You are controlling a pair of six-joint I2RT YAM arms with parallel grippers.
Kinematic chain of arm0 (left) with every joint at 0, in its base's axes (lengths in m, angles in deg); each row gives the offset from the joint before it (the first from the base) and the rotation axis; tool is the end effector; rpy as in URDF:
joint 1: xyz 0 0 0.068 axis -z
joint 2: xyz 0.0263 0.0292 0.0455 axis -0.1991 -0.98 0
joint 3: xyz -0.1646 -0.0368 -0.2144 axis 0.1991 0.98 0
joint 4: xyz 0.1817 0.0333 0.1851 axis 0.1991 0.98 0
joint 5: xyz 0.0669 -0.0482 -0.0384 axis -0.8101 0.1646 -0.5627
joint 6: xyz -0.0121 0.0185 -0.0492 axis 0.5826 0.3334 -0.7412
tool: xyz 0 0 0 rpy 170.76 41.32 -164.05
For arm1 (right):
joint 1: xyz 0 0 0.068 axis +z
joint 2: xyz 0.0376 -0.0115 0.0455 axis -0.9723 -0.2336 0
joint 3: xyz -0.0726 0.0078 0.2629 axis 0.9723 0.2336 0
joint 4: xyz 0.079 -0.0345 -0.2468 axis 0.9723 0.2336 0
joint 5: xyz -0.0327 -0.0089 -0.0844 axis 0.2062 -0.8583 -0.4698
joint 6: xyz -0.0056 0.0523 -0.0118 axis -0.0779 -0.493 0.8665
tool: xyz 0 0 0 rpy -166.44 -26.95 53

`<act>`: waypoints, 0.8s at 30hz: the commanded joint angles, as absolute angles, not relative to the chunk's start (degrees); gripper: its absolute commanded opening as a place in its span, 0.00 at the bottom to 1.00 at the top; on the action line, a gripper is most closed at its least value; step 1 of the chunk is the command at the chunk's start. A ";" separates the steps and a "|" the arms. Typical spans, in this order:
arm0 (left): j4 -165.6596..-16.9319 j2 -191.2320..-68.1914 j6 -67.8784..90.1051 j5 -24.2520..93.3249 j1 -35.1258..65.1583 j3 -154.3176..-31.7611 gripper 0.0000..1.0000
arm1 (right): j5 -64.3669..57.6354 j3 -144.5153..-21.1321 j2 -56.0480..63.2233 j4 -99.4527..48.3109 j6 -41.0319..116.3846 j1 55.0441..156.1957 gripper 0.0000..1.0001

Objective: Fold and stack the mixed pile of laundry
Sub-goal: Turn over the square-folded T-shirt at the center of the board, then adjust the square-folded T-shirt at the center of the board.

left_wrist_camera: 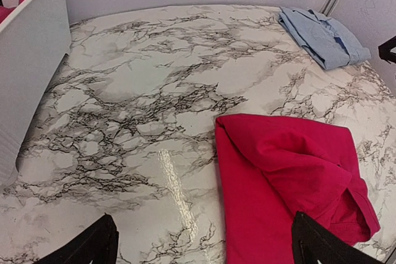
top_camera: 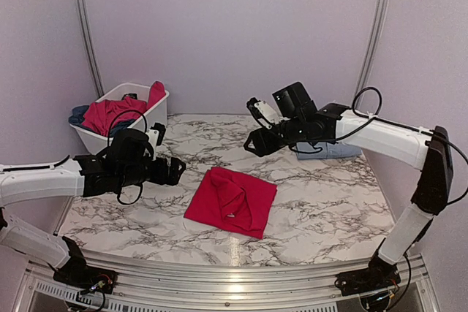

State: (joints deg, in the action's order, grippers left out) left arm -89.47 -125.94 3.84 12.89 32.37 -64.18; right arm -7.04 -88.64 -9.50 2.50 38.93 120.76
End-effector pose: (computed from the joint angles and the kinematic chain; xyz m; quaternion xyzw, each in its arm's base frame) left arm 0.2052 -0.1859 0.2495 0.1257 0.8444 -0.1806 0.4885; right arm 0.2658 0.2625 0.3090 -0.3153 0.8546 0.2019 0.3598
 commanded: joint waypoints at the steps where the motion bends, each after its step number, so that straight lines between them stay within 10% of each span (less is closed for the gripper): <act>1: -90.66 -127.07 4.15 14.22 32.12 -65.85 0.99 | 7.56 -87.55 -15.17 -2.10 33.13 119.15 0.57; 10: -91.06 -126.53 4.43 14.06 32.07 -64.83 0.99 | 12.15 -89.51 -25.38 -0.27 34.08 119.07 0.48; 18: -91.15 -125.66 4.88 13.12 32.08 -64.04 0.99 | 18.07 -92.65 -26.96 -0.67 33.12 122.32 0.00; 24: -91.04 -125.05 4.82 12.34 31.87 -63.52 0.99 | 22.49 -95.90 -29.39 -3.59 30.20 126.81 0.00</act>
State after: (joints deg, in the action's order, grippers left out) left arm -89.88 -126.47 4.08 13.46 32.33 -64.18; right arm 17.33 -92.09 -27.53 -0.36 32.63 123.76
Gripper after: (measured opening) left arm 0.989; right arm 0.002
